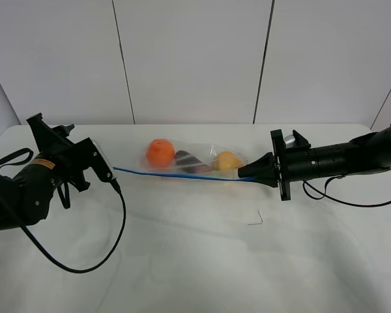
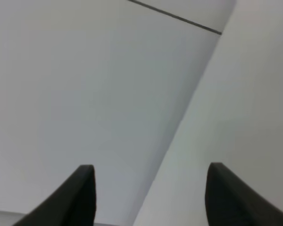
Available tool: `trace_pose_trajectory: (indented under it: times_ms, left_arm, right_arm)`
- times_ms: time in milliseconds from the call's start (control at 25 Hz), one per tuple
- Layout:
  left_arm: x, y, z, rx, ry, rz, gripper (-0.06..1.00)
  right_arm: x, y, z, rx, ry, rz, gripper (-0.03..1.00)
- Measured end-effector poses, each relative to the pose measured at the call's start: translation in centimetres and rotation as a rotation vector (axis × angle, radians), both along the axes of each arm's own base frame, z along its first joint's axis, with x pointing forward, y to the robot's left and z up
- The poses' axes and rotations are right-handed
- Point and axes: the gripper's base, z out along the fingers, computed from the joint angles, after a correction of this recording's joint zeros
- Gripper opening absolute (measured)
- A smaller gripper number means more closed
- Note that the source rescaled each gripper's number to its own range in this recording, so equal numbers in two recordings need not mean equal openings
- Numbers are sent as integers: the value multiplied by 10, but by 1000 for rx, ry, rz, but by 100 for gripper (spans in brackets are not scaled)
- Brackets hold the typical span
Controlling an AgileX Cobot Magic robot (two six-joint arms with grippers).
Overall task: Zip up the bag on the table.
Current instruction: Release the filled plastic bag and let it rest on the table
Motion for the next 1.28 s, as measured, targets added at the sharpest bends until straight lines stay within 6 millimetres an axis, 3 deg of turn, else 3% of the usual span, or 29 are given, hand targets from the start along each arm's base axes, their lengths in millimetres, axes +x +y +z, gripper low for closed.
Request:
trace_pose_trajectory:
  times_ms: [200,480,720,1040,1160,1280]
  left_arm:
    - [0,1,0,-87,-1,31,68]
    - [-1,13,1,-668,-79,250,68]
    - [-2,15,11,-1009,-135,310,68]
    - [12,18,46,-1116,199,362,68]
    - [11,23,60,-1132,251,358,69]
    - [7,21,66,-1112,279,334,84]
  right_arm:
    - [0,0,0,2,9,-3,0]
    - [0,0,0,3,14,-5,0]
    - [0,0,0,3,17,-6,0]
    - [0,0,0,3,17,-6,0]
    - [0,0,0,3,17,-6,0]
    - [0,0,0,3,17,-6,0]
